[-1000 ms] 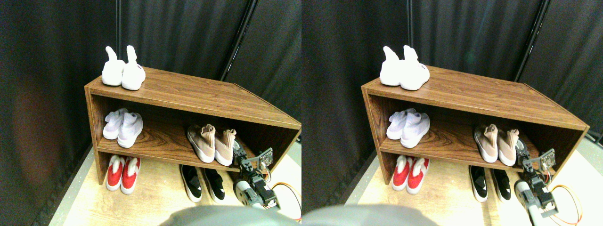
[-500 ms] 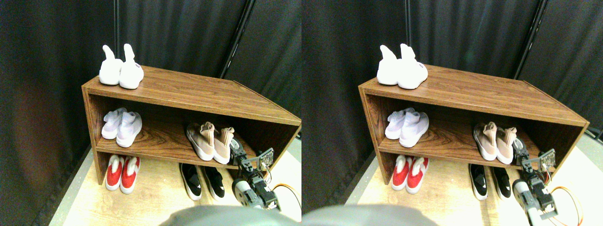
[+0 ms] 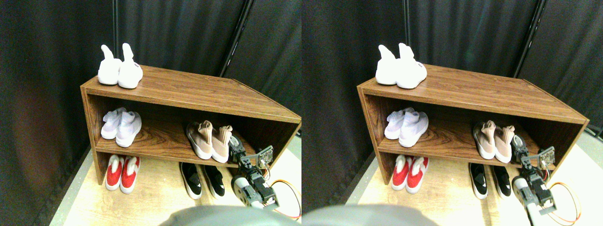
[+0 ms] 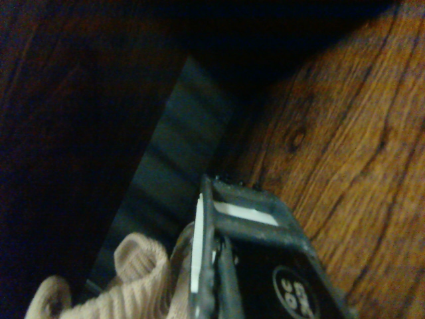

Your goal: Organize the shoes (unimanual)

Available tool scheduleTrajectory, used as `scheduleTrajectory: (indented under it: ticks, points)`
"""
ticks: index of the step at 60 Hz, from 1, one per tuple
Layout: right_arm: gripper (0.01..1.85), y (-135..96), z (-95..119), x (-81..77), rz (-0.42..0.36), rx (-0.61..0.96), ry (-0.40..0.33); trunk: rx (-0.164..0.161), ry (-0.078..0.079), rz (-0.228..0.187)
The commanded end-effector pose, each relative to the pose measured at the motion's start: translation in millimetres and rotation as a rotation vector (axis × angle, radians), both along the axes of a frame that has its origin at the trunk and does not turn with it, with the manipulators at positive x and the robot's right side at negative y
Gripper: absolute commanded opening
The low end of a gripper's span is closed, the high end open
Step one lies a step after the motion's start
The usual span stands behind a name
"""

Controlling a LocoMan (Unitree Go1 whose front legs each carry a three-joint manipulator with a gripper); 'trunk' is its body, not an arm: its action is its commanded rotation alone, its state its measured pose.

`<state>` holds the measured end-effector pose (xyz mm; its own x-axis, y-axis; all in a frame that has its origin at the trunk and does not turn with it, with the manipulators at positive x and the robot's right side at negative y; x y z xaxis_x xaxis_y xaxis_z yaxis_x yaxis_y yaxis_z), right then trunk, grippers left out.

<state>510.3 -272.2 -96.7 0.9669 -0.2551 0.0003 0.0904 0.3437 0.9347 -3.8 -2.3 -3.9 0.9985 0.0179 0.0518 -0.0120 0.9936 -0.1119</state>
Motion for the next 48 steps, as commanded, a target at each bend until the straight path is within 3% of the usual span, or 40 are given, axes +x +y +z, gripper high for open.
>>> scheduleTrajectory:
  ticks: [1,16,23,29,36,48]
  points:
    - [0.06,-5,11,-4.3,-0.002,-0.029,-0.022,-0.001,0.01,-0.005]
    - [0.06,-5,36,-32.9,0.053,-0.055,-0.109,0.011,0.009,-0.023]
    - [0.06,-5,43,-55.2,0.124,-0.095,-0.155,0.016,0.01,-0.025]
    - [0.06,-10,42,-69.5,0.241,-0.077,-0.206,0.02,0.015,-0.028]
    - [0.06,-11,42,-89.9,0.211,-0.025,-0.195,0.024,0.023,-0.031]
    - [0.06,-15,25,-114.9,0.247,-0.003,-0.188,0.026,0.042,-0.029]
